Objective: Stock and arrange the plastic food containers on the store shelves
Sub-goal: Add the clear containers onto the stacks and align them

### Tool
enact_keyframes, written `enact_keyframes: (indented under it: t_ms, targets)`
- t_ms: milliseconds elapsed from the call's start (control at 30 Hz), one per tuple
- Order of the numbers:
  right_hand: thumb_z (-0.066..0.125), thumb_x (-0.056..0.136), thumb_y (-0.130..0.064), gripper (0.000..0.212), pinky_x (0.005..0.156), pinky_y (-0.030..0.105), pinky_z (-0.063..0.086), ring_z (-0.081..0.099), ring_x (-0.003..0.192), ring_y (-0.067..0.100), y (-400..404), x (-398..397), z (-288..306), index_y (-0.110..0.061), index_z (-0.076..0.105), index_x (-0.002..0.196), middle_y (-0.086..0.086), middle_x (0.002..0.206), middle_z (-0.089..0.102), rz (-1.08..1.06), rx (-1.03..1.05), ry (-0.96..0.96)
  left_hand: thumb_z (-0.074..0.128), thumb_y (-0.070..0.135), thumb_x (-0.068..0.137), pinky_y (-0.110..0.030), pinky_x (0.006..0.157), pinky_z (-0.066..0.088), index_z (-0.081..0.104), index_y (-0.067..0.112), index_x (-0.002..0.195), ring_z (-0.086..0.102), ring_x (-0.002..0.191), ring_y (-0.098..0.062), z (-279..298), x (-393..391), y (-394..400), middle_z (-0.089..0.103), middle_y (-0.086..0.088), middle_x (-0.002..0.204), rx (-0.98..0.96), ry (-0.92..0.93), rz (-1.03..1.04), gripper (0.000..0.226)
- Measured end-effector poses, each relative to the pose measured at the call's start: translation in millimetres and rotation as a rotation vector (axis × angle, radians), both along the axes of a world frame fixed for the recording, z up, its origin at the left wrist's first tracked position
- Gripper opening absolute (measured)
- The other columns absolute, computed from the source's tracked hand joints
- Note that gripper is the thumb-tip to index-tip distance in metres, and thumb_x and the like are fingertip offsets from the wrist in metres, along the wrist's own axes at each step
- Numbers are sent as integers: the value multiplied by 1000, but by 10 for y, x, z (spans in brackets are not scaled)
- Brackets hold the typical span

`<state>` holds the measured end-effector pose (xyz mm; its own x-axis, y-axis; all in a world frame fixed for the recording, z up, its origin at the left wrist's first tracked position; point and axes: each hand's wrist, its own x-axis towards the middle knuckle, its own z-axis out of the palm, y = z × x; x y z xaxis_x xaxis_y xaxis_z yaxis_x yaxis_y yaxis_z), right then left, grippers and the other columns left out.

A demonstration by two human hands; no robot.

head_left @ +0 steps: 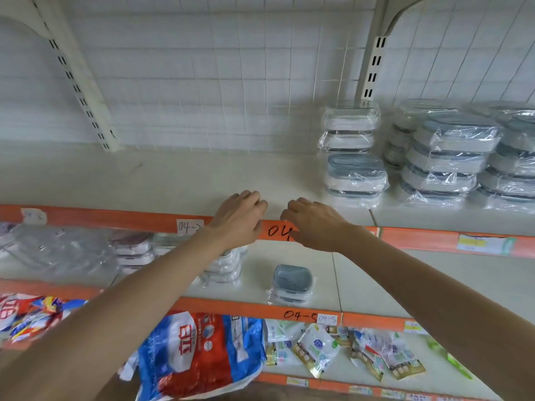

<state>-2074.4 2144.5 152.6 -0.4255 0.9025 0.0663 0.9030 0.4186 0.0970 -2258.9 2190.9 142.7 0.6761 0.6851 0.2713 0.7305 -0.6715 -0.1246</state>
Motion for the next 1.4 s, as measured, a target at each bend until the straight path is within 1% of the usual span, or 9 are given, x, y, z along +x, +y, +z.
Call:
enact_keyframes:
  t_ms: [133, 333, 500, 667, 900, 1000, 1167, 1267, 1400]
  targets:
    - [49, 92, -25, 35, 87, 32, 42, 43, 116, 18, -169, -212, -215, -17, 50, 127, 1, 124, 47, 72, -23, 58, 57, 21, 84, -39, 76, 42, 62, 3, 96, 56, 92, -31, -215, -235, -235, 61, -13, 95, 9, 8, -28, 22]
    - [48, 94, -27, 42, 98, 33, 39, 40, 123, 19, -402, -279, -811, -17, 46, 135, 2, 130, 46, 58, -185, 83, 46, 29, 90, -35, 96, 37, 56, 11, 119, 48, 113, -21, -859, -330, -464, 56, -5, 117, -186, 87, 52, 36]
    - [50, 94, -28, 47, 97, 35, 38, 36, 127, 21, -617, -118, -1505, -15, 40, 138, 3, 139, 38, -110, -352, 166, 49, 25, 88, -36, 93, 39, 53, 7, 123, 48, 112, -24, -1474, -258, -602, 52, -8, 121, -342, 106, 90, 39]
    - [53, 92, -28, 51, 96, 36, 40, 37, 124, 24, -619, 108, -2043, -12, 38, 138, 7, 135, 41, -235, -417, 224, 51, 25, 89, -37, 87, 40, 50, 5, 121, 51, 105, -27, -1942, -67, -531, 52, -11, 115, -458, 91, 146, 37]
    - [57, 89, -21, 52, 92, 39, 42, 38, 119, 26, -370, 354, -2589, -7, 40, 136, 9, 134, 42, -348, -390, 346, 55, 23, 86, -40, 87, 41, 47, 2, 122, 49, 106, -30, -2483, 255, -110, 48, -14, 118, -487, -5, 212, 41]
    - [59, 88, -20, 55, 91, 38, 40, 36, 121, 27, -222, 392, -2726, -6, 38, 137, 9, 138, 39, -329, -328, 339, 58, 26, 86, -37, 85, 41, 41, 2, 128, 48, 105, -29, -2647, 355, -22, 46, -15, 120, -474, -58, 211, 52]
    - [62, 85, -24, 62, 95, 38, 33, 36, 120, 30, 60, 385, -2839, -6, 36, 138, 11, 137, 37, -286, -231, 328, 60, 27, 85, -34, 85, 43, 37, 2, 129, 46, 106, -26, -2812, 418, 28, 41, -15, 121, -478, -126, 219, 55]
    - [63, 84, -34, 73, 103, 38, 27, 28, 130, 28, 238, 384, -2932, -6, 28, 142, 9, 145, 29, -297, -216, 298, 60, 25, 86, -35, 93, 42, 32, 1, 136, 44, 112, -27, -2879, 425, 22, 39, -16, 125, -501, -167, 224, 62]
    - [63, 83, -47, 92, 114, 40, 14, 9, 143, 25, 428, 371, -3058, -7, 12, 148, 9, 156, 10, -336, -293, 251, 59, 24, 87, -36, 98, 40, 29, 0, 139, 42, 115, -27, -2942, 436, -3, 37, -16, 128, -518, -186, 218, 65]
